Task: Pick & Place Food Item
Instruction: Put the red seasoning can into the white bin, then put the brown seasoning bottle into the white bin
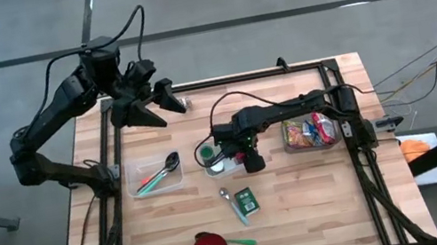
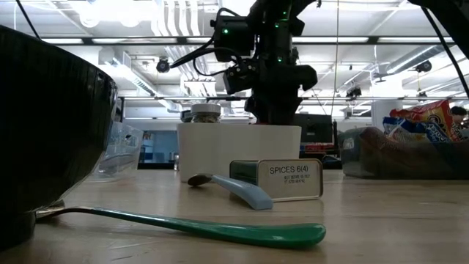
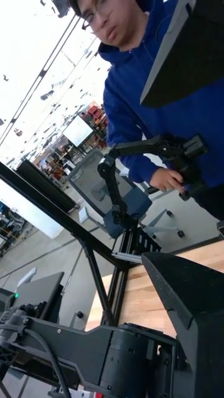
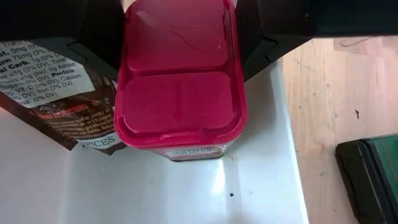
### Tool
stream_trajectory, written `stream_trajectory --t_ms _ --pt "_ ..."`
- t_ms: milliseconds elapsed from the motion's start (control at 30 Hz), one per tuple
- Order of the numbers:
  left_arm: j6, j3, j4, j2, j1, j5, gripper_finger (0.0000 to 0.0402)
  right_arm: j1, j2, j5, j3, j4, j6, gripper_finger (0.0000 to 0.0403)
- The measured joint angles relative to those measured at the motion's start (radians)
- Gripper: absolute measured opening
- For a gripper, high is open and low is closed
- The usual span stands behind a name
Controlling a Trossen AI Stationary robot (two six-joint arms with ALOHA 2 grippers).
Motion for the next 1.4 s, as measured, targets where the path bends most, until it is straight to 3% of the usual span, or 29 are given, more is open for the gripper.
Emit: stream_trajectory --t_ms 367,667,967,1100,1400 --pt "0.000 0.000 0.000 0.000 0.000 0.000 0.0400 -0.005 0.003 0.029 -0.033 0.011 0.030 0.0320" --pt "0.000 0.000 -0.006 0.000 0.000 0.000 0.0400 0.001 -0.006 0.024 -0.007 -0.030 0.071 0.0330" --pt "0.000 0.000 -0.009 0.000 0.000 0.000 0.0400 0.032 -0.121 0.016 0.012 -0.038 0.116 0.0331" --pt "0.000 0.000 -0.028 0.000 -0.002 0.000 0.0400 0.048 -0.197 0.010 0.011 -0.039 0.244 0.0331" --pt "0.004 0.000 -0.113 0.000 -0.002 0.000 0.0400 0.120 -0.337 0.027 0.008 -0.022 0.790 0.0331"
